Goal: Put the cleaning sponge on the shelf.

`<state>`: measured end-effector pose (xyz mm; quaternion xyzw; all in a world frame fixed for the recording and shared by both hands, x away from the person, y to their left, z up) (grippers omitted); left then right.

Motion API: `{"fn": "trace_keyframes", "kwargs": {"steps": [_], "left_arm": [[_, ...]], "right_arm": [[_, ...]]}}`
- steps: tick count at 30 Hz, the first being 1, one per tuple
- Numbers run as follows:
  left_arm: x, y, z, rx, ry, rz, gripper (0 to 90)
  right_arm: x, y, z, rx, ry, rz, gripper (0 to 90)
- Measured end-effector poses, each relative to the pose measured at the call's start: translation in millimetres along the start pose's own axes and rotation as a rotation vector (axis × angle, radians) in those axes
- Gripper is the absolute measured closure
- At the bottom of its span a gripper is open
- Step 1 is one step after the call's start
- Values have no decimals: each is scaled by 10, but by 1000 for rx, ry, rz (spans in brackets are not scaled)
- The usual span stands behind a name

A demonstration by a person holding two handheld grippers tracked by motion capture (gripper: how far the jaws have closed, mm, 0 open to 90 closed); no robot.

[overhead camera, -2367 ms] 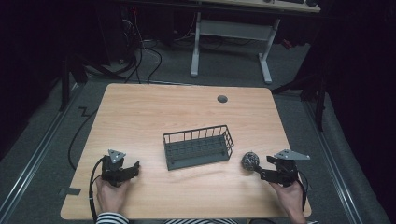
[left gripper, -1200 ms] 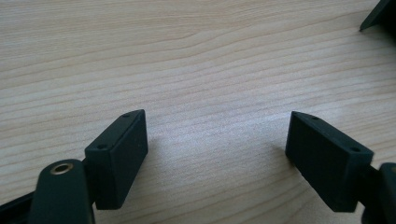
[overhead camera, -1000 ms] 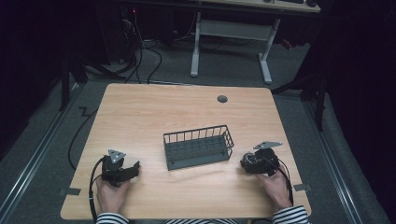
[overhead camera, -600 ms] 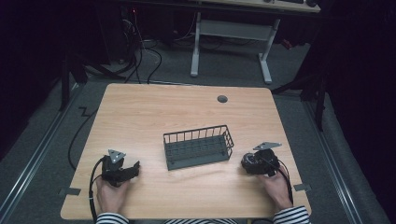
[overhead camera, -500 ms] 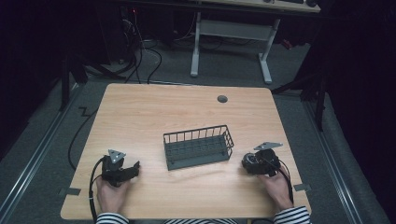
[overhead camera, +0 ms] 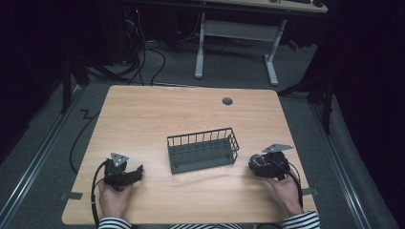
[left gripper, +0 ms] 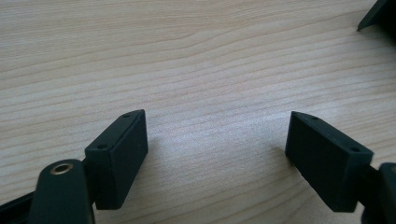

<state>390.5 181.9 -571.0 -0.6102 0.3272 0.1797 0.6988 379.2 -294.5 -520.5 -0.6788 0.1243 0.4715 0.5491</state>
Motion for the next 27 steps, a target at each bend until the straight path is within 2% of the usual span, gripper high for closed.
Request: {"fn": "trace_keyframes", "kwargs": {"steps": [12, 19, 27], "left_arm": [[0, 0, -3, 3, 3, 0, 214], [0, 0, -3, 3, 3, 0, 215], [0, 0, -4, 4, 4, -1, 216]], "right_arm": [[-305, -239, 83, -31, -43, -72, 332], [-494, -487, 147, -44, -110, -120, 333], [-576, -791, 222, -45, -189, -157, 334]]}}
Point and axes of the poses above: each handheld gripper's, and its own axes: x roughly forward along the jaws, y roughly out of its underside, z roughly to its left, the point moved 5 cm from there along x, roughly forward along the jaws, and after that the axes turned 5 degrees about -y, right-handed, at the moved point
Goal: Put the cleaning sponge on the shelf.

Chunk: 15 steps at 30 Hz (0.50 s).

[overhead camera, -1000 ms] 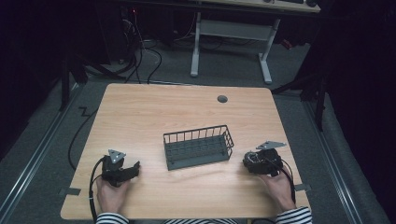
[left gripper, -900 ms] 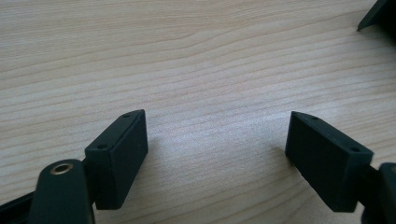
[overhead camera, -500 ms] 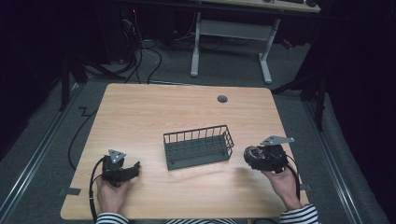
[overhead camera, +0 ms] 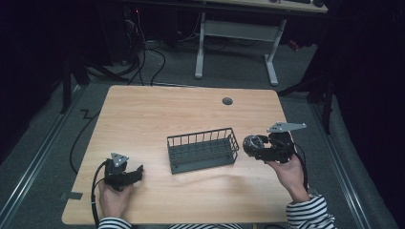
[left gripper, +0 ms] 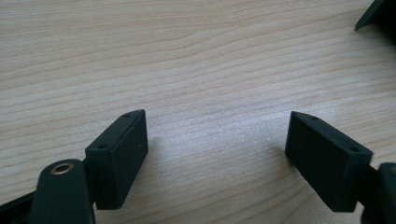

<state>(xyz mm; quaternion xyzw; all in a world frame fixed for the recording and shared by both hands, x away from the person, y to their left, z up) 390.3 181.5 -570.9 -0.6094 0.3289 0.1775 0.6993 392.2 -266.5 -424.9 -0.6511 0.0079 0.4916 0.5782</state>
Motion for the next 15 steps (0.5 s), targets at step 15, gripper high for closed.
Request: {"fn": "trace_keyframes", "kwargs": {"steps": [15], "left_arm": [[0, 0, 0, 0, 2, -1, 217]], "right_arm": [[488, -433, 186, -87, -38, 23, 333]]}}
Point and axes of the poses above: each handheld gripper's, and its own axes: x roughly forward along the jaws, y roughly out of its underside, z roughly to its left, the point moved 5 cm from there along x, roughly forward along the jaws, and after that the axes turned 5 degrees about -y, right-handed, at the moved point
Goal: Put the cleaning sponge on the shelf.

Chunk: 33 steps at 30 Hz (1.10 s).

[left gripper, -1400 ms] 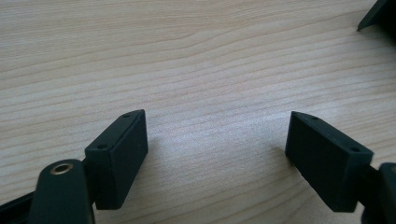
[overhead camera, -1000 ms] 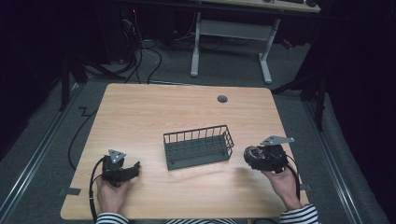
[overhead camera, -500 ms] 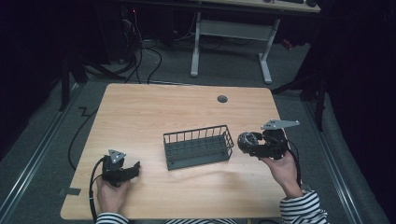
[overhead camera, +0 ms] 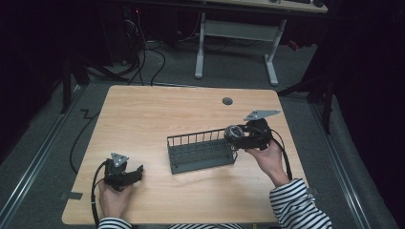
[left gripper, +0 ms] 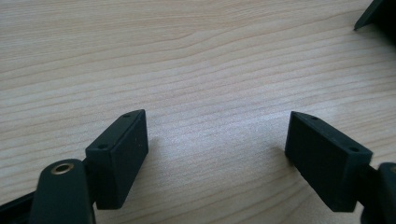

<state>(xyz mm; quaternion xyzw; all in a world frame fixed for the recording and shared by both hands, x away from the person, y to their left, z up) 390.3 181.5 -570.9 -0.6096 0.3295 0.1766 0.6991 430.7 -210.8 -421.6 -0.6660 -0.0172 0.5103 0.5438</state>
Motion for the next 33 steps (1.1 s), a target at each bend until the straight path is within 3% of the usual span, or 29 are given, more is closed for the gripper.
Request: {"fn": "trace_keyframes", "kwargs": {"steps": [10, 15, 20, 24, 29, 33], "left_arm": [[0, 0, 0, 0, 0, 0, 218], [-1, 0, 0, 0, 1, 0, 218], [-1, 0, 0, 1, 0, 0, 219], [-1, 1, -2, 1, 0, 0, 220], [-2, 1, -2, 3, 1, 0, 220], [-2, 1, -3, 3, 1, 0, 222]], "right_arm": [[373, -2, 47, -11, -26, 74, 319], [437, 35, 33, 2, -34, 78, 270], [345, 52, 7, 12, -26, 50, 242], [161, 113, -25, 10, -9, -7, 305], [-73, 376, -148, 42, 38, -50, 342], [-203, 683, -294, 107, 77, -79, 353]]}}
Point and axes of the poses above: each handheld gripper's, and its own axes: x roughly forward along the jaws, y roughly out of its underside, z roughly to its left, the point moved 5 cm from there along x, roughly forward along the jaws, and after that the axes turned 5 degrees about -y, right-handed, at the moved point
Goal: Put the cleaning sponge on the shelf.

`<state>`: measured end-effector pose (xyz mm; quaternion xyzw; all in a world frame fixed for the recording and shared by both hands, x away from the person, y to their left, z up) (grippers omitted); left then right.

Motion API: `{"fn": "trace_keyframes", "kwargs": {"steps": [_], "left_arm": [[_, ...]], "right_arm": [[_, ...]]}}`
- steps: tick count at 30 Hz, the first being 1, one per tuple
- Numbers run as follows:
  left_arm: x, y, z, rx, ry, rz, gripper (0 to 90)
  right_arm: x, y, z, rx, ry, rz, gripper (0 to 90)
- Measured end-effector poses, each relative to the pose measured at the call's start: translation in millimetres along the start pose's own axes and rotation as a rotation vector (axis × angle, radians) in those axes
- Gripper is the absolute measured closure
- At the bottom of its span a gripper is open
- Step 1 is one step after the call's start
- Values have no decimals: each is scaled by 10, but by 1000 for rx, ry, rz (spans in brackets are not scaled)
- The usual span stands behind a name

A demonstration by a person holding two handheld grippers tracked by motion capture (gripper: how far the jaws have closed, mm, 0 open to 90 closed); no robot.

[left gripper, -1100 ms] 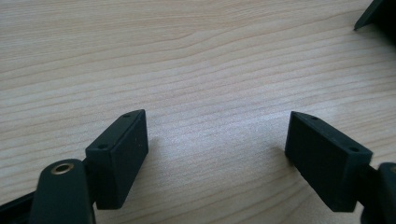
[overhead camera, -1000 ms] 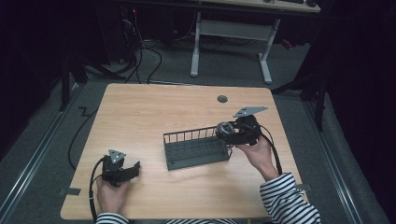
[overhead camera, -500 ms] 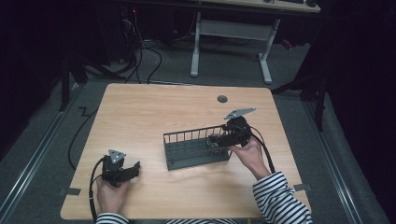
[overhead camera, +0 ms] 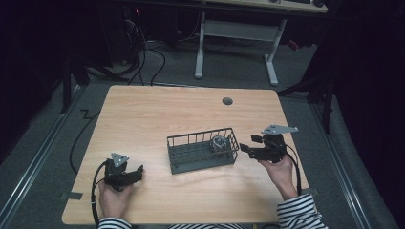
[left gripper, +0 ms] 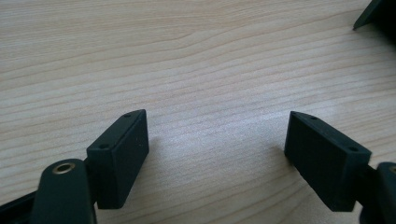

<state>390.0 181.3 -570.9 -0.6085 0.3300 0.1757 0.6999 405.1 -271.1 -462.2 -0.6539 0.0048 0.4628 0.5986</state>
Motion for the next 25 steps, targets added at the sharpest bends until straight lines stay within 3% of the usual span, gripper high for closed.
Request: {"fn": "trace_keyframes", "kwargs": {"steps": [7, 13, 17, 18, 25], "left_arm": [[0, 0, -1, 1, 0, -1, 223], [-1, 0, -2, 5, 1, -1, 226], [-1, 1, -2, 4, 1, -1, 227], [-2, 1, -2, 4, 1, -2, 228], [-3, 1, -3, 6, 2, -2, 230]], "right_arm": [[-3, 572, -282, 98, 96, 4, 355], [78, 935, -439, 124, 193, 34, 355], [140, 1096, -482, 108, 247, 76, 354], [147, 1112, -481, 86, 264, 65, 353], [140, 1117, -477, 93, 268, 66, 352]]}}
Point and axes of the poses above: each handheld gripper's, and its own axes: x roughly forward along the jaws, y roughly out of its underside, z roughly to its left, the point moved 5 cm from there along x, roughly forward along the jaws, and after that the axes turned 5 degrees about -y, right-handed, at the moved point
